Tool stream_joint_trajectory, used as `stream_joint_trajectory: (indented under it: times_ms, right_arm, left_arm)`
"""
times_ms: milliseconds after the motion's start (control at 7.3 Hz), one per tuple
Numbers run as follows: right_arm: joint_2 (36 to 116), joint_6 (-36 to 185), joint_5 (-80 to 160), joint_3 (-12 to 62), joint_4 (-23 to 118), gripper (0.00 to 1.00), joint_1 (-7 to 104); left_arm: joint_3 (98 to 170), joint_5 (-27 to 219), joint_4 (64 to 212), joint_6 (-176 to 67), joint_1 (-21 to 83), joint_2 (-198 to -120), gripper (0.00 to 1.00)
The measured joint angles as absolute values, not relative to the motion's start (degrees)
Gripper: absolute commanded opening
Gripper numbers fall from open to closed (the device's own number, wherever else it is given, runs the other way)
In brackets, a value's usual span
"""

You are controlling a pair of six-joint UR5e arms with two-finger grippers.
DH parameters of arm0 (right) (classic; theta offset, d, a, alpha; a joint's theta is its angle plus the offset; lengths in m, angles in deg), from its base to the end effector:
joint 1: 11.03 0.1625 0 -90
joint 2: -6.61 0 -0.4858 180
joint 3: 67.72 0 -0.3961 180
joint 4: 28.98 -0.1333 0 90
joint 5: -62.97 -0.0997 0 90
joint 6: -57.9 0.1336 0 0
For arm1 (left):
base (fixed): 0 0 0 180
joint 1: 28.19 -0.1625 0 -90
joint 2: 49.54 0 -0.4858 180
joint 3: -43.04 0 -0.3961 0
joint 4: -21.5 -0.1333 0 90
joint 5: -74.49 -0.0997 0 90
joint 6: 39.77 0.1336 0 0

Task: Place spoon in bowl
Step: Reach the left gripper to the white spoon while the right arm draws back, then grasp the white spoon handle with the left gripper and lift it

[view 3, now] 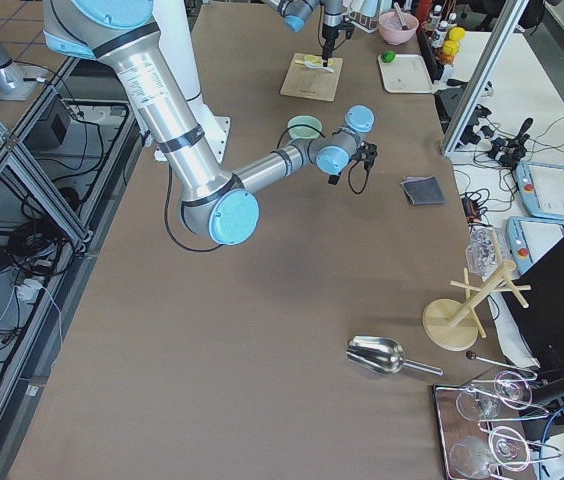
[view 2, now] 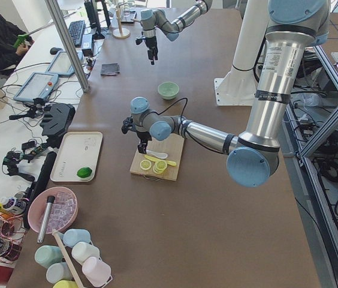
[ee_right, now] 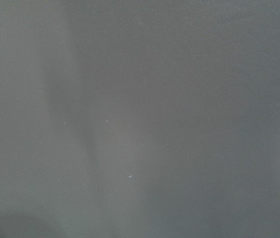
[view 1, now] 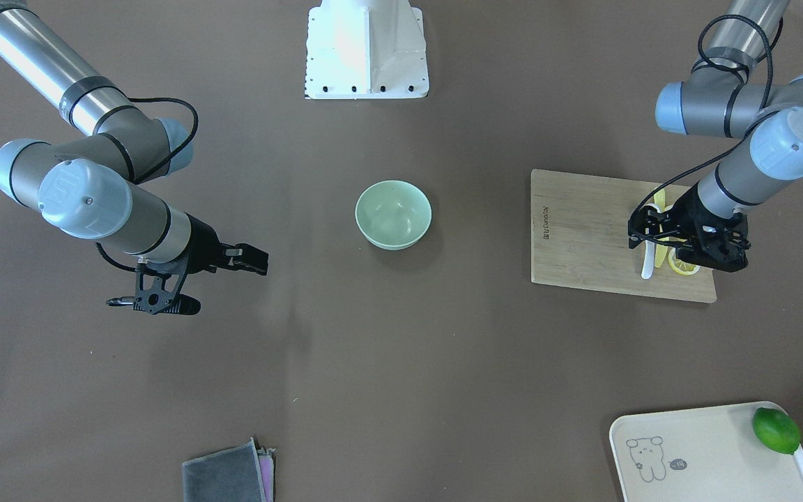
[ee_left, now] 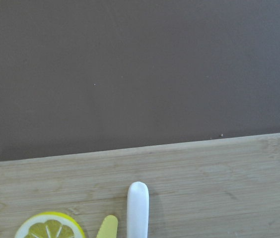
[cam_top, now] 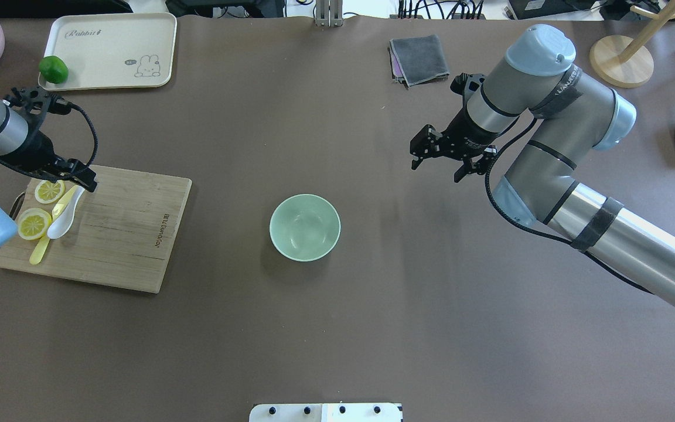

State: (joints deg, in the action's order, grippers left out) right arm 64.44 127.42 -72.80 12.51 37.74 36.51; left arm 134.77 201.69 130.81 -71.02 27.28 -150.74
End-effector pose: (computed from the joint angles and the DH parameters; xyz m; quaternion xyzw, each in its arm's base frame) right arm -0.4861 -0.5869 0.4166 -0.0971 -0.4969 0.0519 0.8608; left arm 0.3090 -0.5418 0.5872 0.0546 0.4002 0.1146 0.9076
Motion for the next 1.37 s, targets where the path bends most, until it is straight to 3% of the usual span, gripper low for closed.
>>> stream_joint_trajectory:
  times_ms: [685, 1370]
  right_arm:
    - [64.40, 127.40, -72.80, 12.25, 37.73, 1.00, 36.34]
    - [64.45, 127.01, -72.73, 10.92, 37.73, 1.00, 36.19]
  left_arm:
    - [133.64, 201.86, 130.83, -70.46, 26.57, -149.99, 0.58]
    - [132.10, 201.74, 130.84, -70.42, 25.49, -150.84, 0.47]
